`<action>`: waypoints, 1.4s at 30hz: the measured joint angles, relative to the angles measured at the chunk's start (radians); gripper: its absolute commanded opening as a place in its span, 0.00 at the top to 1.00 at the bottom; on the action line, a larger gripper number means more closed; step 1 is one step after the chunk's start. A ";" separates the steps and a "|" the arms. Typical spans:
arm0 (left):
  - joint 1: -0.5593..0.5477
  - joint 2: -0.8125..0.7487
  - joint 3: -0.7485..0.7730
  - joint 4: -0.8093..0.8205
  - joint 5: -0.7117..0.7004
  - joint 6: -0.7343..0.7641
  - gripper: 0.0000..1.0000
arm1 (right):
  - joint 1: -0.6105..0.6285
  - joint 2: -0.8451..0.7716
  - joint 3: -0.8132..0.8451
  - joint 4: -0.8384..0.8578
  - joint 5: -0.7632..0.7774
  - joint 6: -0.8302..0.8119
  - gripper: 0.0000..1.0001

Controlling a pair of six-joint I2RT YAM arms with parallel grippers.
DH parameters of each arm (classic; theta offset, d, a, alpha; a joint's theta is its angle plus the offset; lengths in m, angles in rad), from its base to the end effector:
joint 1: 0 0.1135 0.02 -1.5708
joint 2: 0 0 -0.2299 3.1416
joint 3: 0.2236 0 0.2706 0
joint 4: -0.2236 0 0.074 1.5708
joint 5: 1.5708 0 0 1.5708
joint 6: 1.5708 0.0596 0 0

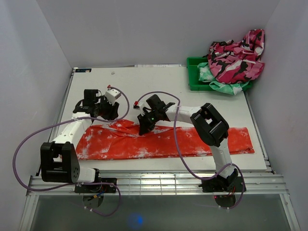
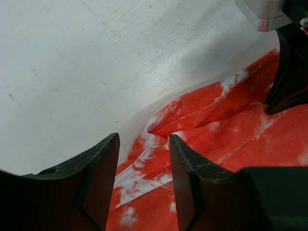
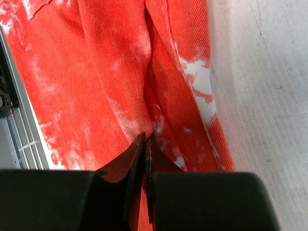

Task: Fold and stack the trousers
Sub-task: Fold the trousers

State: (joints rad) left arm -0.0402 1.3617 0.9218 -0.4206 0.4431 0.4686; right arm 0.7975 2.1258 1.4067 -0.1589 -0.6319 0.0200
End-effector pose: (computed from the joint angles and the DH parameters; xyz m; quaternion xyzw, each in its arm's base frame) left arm 0.3186 -0.0384 0.1834 0.3041 0.8660 -0.1292 0.3753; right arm 0.2941 0.3518 0.0863 -0.4365 0.7874 0.3964 0.1800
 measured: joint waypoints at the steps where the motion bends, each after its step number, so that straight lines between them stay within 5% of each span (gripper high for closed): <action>1: -0.017 0.001 -0.002 -0.002 -0.014 -0.006 0.43 | 0.002 -0.001 0.000 0.000 0.005 0.000 0.92; 25: -0.093 0.156 -0.067 0.008 -0.218 -0.115 0.51 | 0.010 -0.003 0.013 -0.022 0.035 0.004 0.92; 34: -0.093 0.171 -0.067 0.062 -0.203 -0.138 0.47 | 0.011 -0.003 0.013 -0.022 0.036 0.003 0.92; 36: -0.093 0.171 -0.067 0.065 -0.196 -0.138 0.52 | 0.011 -0.003 0.013 -0.023 0.036 0.003 0.92; 40: -0.093 0.174 -0.067 0.070 -0.188 -0.136 0.79 | 0.012 -0.003 0.016 -0.026 0.042 0.003 0.91; 42: -0.093 0.181 -0.067 0.070 -0.187 -0.138 0.94 | 0.013 -0.004 0.017 -0.028 0.047 0.003 0.78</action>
State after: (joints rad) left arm -0.1333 1.5425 0.8551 -0.3504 0.2565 0.3302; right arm 0.8108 2.1216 1.4235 -0.1867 -0.5850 0.0231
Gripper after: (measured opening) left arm 0.185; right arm 0.103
